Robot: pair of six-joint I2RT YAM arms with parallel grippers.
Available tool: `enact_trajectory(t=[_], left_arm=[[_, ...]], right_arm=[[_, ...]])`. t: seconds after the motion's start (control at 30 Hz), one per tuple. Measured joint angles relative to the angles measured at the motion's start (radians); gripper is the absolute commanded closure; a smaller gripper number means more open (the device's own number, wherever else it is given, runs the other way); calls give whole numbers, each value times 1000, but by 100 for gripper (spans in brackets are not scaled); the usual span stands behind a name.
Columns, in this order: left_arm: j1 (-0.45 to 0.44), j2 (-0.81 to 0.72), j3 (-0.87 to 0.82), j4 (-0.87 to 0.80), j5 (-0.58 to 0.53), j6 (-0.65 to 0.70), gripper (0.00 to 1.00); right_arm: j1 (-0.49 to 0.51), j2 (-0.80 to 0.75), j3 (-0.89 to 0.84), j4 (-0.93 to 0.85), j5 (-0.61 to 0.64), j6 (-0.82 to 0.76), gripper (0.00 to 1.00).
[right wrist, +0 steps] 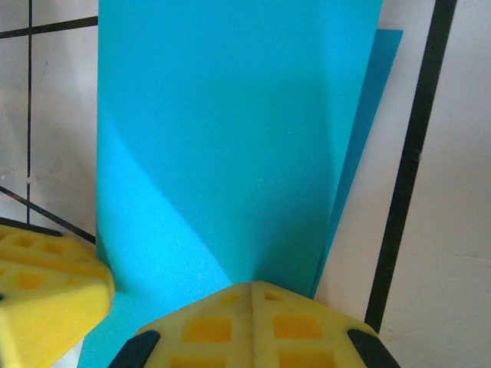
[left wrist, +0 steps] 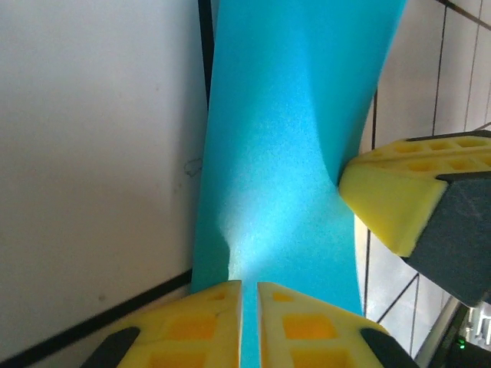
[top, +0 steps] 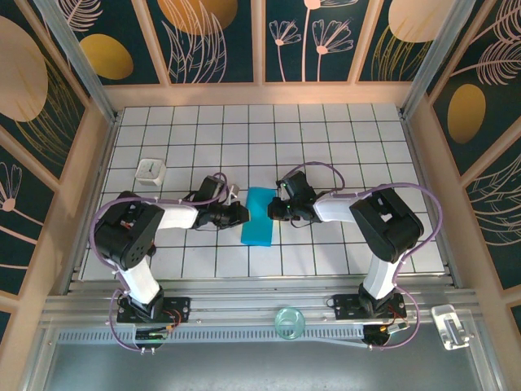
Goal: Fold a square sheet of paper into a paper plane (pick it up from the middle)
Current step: First fold the square sheet of paper in half at the center of the table, then first fold in half a square sheet of paper at the center of the table.
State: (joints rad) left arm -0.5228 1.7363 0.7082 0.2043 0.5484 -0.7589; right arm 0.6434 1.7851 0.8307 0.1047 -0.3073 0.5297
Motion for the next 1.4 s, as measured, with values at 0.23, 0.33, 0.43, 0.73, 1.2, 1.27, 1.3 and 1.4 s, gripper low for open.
enact_trajectory(t=[0.23, 0.33, 0.43, 0.73, 1.2, 1.27, 1.3, 1.4], left_arm=[[-6, -41, -39, 10, 31, -32, 87], [-7, -14, -41, 9, 23, -34, 91], [-6, -3, -41, 13, 23, -34, 93], [-6, -10, -67, 50, 19, -28, 100], [-10, -14, -39, -26, 3, 67, 100], [-11, -13, -32, -43, 1, 81, 100], [-11, -12, -27, -52, 0, 89, 100], [-12, -9, -14, -76, -2, 109, 100]], right_arm=[[0, 0, 0, 0, 0, 0, 100], [0, 0, 0, 0, 0, 0, 100], [0, 0, 0, 0, 3, 0, 100], [0, 0, 1, -1, 3, 0, 100], [-7, -3, 90, -122, 37, -55, 89], [-8, -15, 99, -121, 20, -59, 88], [-7, -25, 100, -116, 4, -58, 88], [-5, -48, 100, -77, -58, -40, 88]])
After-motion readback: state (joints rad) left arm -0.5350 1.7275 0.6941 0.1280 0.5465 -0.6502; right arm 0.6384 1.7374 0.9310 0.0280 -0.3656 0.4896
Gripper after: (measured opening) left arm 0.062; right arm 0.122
